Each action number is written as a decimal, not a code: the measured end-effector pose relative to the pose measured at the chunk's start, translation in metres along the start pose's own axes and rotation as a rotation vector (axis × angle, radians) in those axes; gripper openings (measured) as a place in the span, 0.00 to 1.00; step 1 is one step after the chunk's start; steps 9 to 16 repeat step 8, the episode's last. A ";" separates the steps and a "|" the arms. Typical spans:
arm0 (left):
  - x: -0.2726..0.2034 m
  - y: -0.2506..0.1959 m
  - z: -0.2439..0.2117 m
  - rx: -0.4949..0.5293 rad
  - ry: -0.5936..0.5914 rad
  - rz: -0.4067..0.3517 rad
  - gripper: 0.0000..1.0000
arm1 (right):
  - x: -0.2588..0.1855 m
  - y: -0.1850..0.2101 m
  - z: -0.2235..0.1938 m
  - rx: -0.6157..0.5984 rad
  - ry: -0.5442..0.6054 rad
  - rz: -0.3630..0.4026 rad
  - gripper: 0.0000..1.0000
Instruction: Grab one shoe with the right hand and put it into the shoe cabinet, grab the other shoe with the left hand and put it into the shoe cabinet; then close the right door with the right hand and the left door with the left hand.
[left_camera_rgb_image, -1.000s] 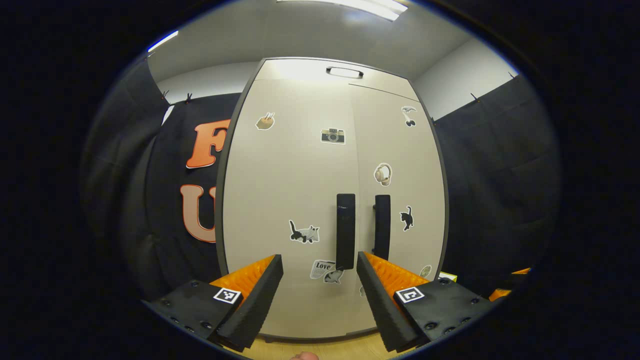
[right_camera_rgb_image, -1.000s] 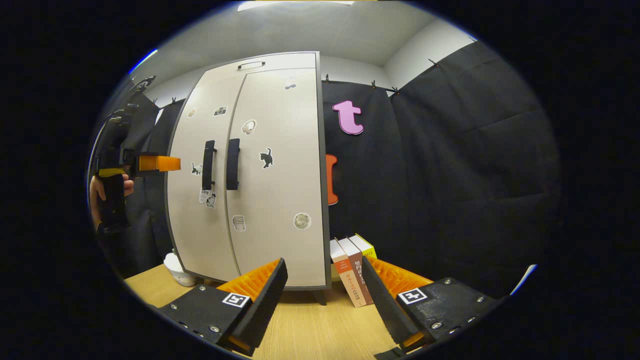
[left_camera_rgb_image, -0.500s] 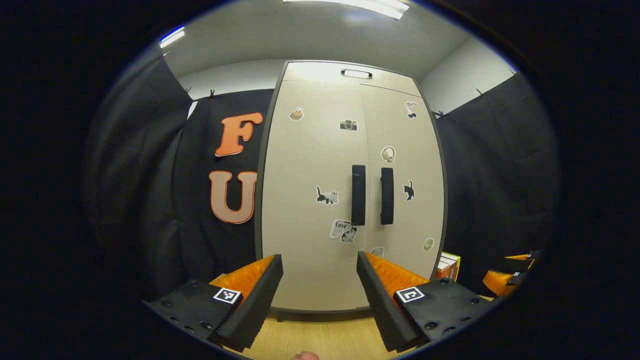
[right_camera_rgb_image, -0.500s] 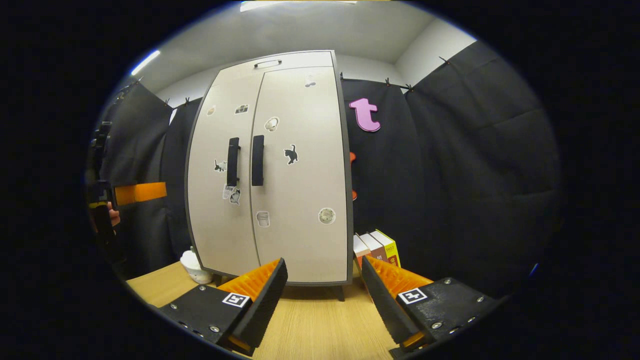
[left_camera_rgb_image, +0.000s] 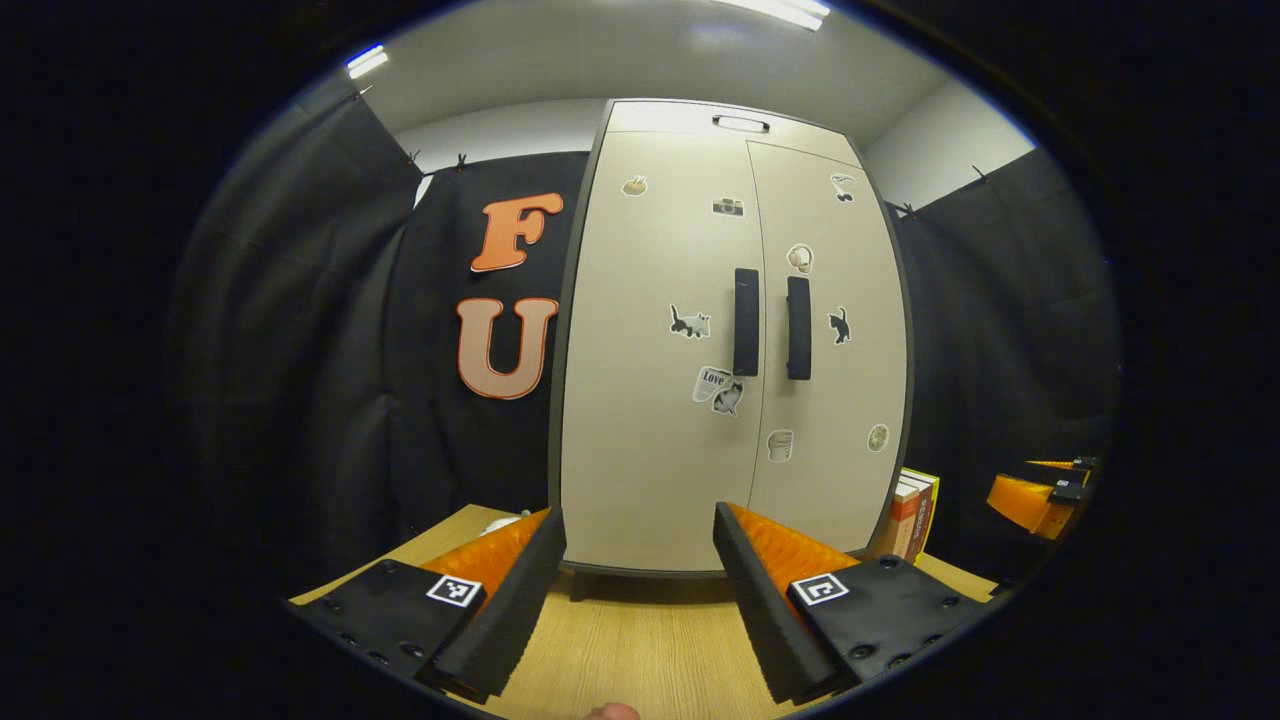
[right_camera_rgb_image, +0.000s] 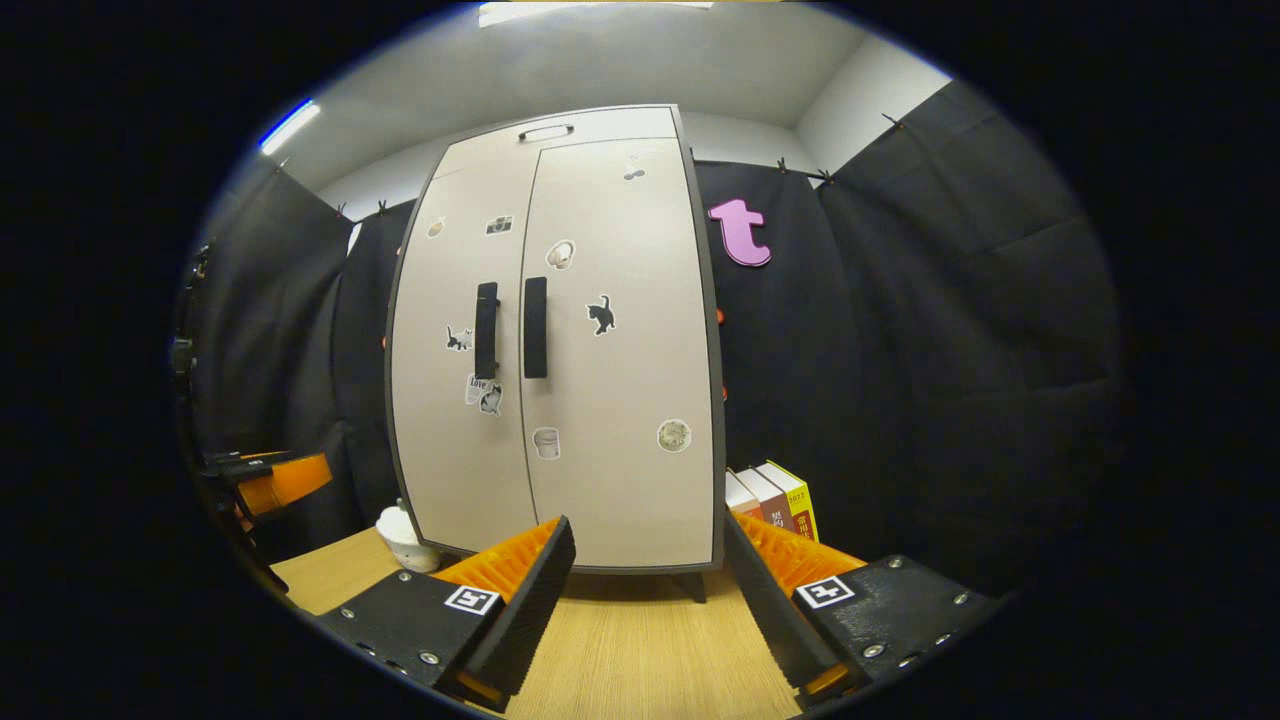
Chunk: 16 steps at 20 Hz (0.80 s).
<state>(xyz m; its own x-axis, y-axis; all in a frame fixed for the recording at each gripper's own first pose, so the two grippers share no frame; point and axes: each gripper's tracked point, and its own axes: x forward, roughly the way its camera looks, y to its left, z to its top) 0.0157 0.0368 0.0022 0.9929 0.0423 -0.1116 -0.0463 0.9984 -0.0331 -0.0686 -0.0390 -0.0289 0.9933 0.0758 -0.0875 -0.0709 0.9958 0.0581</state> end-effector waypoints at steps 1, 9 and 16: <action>-0.004 -0.002 -0.003 -0.010 -0.005 -0.006 0.97 | -0.001 0.001 0.000 -0.002 0.000 0.003 0.92; -0.021 -0.007 -0.017 0.012 -0.008 -0.003 0.96 | -0.004 0.010 -0.010 0.013 0.011 0.013 0.92; -0.021 -0.007 -0.017 0.012 -0.008 -0.003 0.96 | -0.004 0.010 -0.010 0.013 0.011 0.013 0.92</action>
